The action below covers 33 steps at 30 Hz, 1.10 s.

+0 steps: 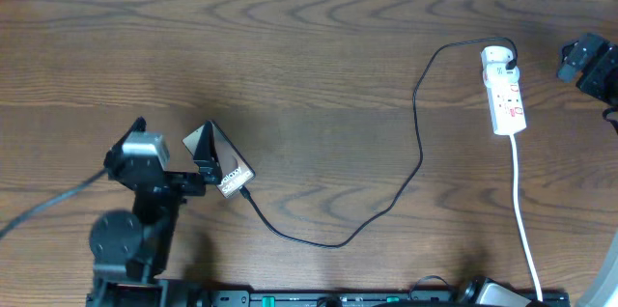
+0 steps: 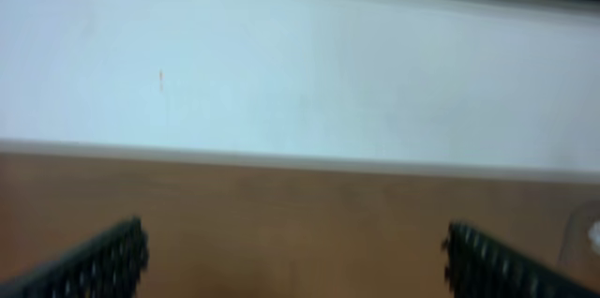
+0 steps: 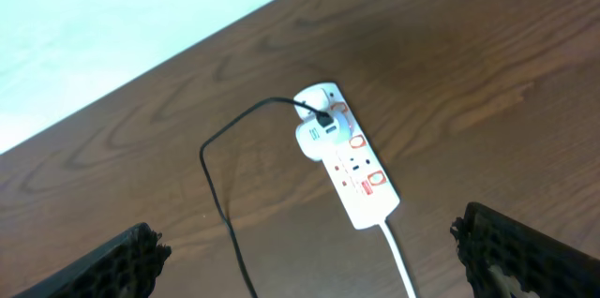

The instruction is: Plug charger to phone and switch on socket

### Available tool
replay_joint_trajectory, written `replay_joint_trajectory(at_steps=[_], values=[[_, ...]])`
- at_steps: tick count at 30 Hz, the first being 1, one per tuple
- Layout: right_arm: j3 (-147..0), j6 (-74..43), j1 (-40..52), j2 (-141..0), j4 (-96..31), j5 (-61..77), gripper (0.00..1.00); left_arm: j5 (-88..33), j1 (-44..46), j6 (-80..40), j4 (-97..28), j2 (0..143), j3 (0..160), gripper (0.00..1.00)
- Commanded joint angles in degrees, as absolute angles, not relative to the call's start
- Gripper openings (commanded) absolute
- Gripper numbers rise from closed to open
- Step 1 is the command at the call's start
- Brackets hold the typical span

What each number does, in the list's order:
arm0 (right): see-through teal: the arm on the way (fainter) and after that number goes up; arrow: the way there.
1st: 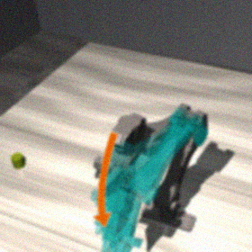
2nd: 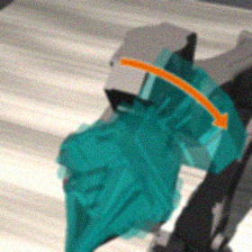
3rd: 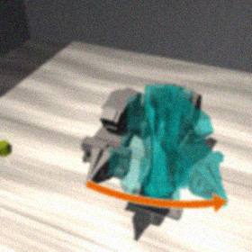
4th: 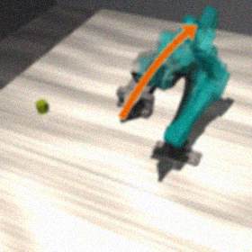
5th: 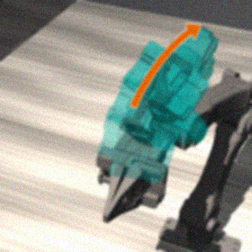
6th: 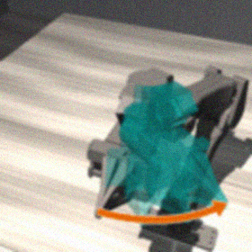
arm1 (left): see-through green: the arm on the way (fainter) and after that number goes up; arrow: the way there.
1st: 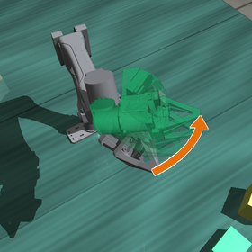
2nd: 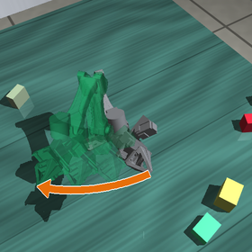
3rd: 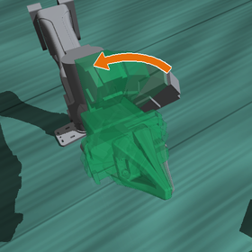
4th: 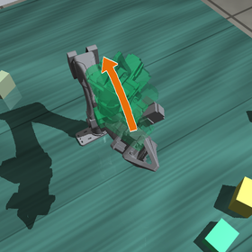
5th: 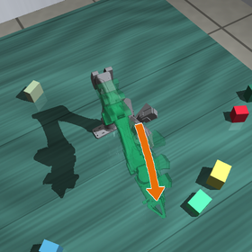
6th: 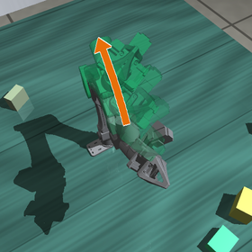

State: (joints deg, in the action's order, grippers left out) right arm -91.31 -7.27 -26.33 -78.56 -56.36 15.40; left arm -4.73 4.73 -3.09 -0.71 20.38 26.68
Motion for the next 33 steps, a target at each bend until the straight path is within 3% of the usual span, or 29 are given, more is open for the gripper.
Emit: replay_joint_trajectory(at_steps=[1, 5, 10, 21, 33], values=[[-91.37, -8.10, -26.92, -78.00, -56.40, 15.11, 0.99, -3.42, 5.06, -2.61, 11.33, 15.68, 16.49, 1.00], [-91.37, -8.10, -26.92, -78.00, -56.40, 15.11, 0.99, -3.38, 4.75, -2.59, 20.75, 11.03, 7.38, 1.00], [-91.37, -8.10, -26.92, -78.00, -56.40, 15.11, 0.99, -3.46, 2.50, -5.43, 21.67, 4.43, 0.08, 1.00], [-91.37, -8.10, -26.92, -78.00, -56.40, 15.11, 0.99, -3.51, -4.97, -8.43, -4.56, 0.08, 0.27, 1.00], [-91.37, -8.10, -26.92, -78.00, -56.40, 15.11, 0.99, -3.38, -4.97, -8.43, -3.88, 0.23, 0.27, 1.00]])
